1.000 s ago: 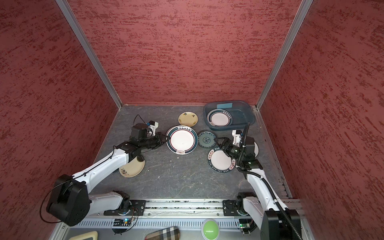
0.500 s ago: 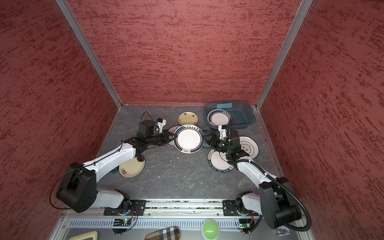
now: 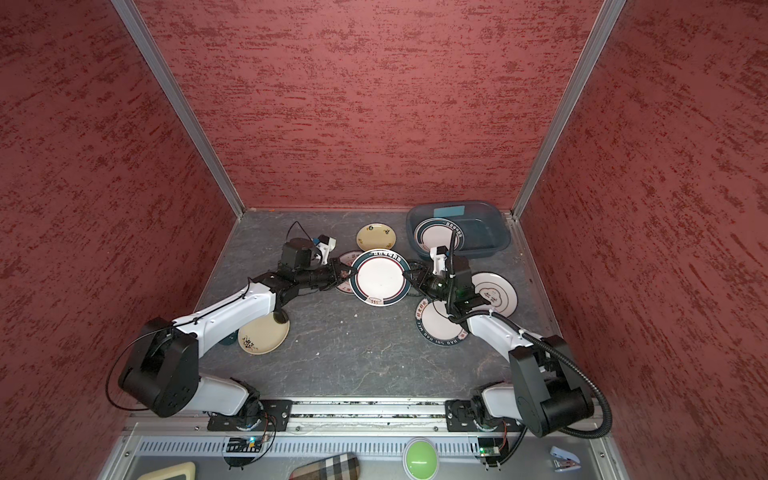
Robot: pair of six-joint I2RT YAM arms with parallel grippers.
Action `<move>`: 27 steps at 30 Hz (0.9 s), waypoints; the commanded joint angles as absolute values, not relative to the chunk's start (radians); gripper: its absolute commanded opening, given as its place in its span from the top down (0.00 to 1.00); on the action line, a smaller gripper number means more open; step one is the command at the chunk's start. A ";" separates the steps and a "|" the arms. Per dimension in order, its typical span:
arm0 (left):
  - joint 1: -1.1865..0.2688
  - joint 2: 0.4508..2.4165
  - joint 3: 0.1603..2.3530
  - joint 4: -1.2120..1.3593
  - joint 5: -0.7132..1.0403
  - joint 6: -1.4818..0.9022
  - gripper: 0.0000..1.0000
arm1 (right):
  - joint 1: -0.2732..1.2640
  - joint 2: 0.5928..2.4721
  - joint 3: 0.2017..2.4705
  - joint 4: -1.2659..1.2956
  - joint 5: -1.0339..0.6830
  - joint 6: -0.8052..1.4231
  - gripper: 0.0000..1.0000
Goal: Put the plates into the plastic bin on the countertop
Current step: 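Lift the plate with left gripper toward right gripper while right gripper approaches, then grasp the plate rim with right gripper, open left gripper, carry toward bin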
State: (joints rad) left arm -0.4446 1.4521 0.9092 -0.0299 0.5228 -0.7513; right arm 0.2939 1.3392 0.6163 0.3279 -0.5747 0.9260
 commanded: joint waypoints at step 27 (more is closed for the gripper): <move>-0.416 1.408 0.826 0.078 0.497 -0.644 0.01 | 0.099 1.350 0.897 0.072 -0.263 0.792 1.00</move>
